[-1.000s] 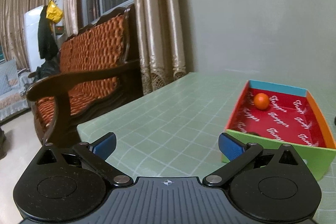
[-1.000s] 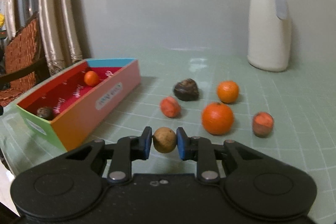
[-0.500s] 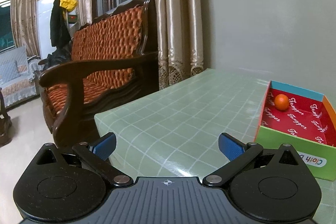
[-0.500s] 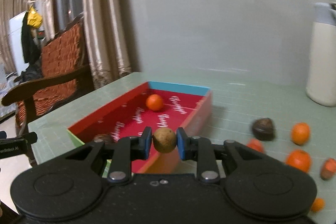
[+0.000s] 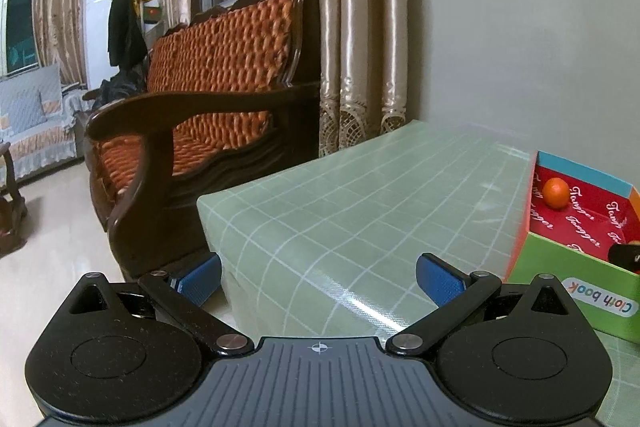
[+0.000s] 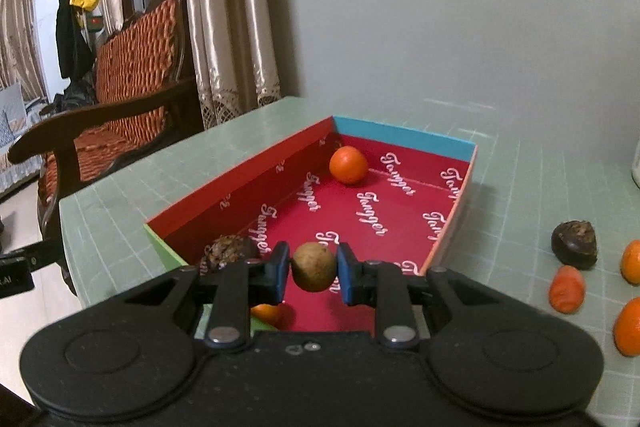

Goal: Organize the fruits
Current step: 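Carry the brown fruit with the right gripper into the red box and release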

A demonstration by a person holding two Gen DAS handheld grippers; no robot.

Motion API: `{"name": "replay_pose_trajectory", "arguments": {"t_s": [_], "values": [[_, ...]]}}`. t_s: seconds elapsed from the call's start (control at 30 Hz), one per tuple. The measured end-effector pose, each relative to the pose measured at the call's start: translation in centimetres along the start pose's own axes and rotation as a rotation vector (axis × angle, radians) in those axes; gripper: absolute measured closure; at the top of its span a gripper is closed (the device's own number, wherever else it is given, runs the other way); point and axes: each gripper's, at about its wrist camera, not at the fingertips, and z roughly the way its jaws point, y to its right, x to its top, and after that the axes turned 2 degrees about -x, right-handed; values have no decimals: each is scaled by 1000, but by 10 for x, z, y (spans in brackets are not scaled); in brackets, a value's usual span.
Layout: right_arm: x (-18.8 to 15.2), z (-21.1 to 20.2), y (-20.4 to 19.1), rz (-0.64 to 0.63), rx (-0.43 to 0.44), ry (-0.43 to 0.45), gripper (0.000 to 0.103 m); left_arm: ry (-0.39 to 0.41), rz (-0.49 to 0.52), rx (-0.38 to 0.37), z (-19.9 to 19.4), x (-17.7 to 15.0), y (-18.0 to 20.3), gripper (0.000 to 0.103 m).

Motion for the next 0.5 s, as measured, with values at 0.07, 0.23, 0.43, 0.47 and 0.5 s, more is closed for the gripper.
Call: {"name": "replay_pose_trajectory", "arguments": {"t_s": [0.07,0.23,0.43,0.47,0.5], "values": [[0,2,0,5,5,-10,75,-3,-2,0,1,0,0,0],[-1,1,2,25,27,-16,68,-14,3,-8,3,-1,3,0],[2,-10,1,-3,8,15,48,-17,14,-16,1,-3,9,0],[4,-13,1,-7,5,25,45,-15,18,-20,0,-3,11,0],[5,-17,2,-11,2,38,41,-11,24,-24,-1,-4,13,0]]}}
